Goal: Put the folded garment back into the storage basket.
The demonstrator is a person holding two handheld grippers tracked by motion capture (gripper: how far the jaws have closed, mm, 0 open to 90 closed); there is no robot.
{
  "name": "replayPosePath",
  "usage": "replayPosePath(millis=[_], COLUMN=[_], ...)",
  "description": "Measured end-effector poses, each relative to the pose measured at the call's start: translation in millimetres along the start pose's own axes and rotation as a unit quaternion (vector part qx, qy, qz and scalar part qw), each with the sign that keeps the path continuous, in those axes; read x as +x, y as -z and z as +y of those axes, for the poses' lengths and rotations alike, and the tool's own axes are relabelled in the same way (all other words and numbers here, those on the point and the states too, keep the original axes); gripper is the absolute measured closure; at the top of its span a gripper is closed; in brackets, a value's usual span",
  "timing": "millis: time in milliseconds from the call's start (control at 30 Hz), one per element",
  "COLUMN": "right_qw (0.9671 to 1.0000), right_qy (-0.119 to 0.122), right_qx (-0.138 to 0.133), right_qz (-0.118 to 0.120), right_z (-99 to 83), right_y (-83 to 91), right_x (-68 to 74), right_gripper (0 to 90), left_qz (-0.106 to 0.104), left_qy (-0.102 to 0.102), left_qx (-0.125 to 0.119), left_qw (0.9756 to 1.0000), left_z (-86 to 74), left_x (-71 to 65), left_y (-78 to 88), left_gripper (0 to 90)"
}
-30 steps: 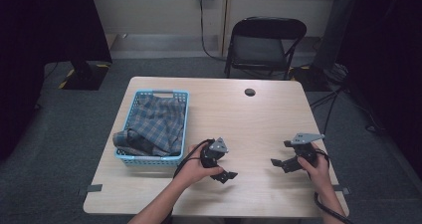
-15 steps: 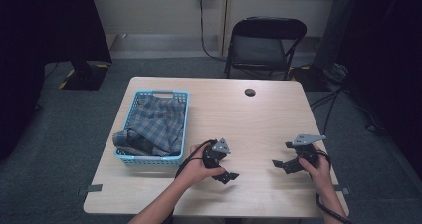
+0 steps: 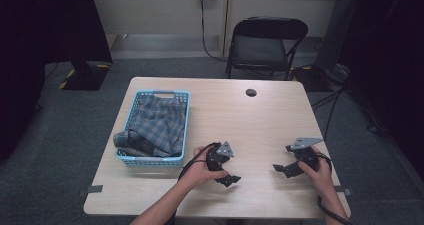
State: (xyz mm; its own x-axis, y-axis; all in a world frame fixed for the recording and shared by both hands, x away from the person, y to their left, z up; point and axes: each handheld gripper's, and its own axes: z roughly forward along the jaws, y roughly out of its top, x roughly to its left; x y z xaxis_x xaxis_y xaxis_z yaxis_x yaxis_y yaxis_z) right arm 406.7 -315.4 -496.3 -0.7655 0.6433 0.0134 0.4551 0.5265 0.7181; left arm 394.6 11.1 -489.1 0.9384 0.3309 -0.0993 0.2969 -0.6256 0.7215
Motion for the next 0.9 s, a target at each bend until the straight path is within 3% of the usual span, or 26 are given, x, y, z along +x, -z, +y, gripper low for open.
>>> replayPosePath(millis=[333,433,500,667,900], right_qw=[0.9997,0.9997,0.9996,0.9996,0.9996], right_qy=[0.016,0.019,0.022,0.026,0.026], right_qx=[0.019,0.018,0.014,0.010,0.010], right_qz=[0.002,0.003,0.006,0.009,0.009], right_z=[-2.7,-2.7,-3.7,-4.5,-3.7], right_y=[-6.0,-6.4,-7.0,-7.3,-8.2], right_x=[2.2,2.4,2.7,2.4,2.2], right_gripper=[0.0,0.0,0.0,0.0,0.0], left_qz=[0.007,0.012,0.018,0.018,0.023], left_qy=[-0.017,-0.029,-0.052,-0.046,-0.043], left_qx=[0.028,0.029,0.028,0.009,0.009], left_qw=[0.9994,0.9991,0.9981,0.9988,0.9988], left_z=[-3.8,-4.6,-6.4,-10.1,-10.5], left_x=[-2.7,-3.9,-4.2,-5.0,-5.6], left_y=[-9.6,-10.9,-12.5,-14.4,-14.0], left_gripper=[5.5,4.0,3.1,0.0,0.0])
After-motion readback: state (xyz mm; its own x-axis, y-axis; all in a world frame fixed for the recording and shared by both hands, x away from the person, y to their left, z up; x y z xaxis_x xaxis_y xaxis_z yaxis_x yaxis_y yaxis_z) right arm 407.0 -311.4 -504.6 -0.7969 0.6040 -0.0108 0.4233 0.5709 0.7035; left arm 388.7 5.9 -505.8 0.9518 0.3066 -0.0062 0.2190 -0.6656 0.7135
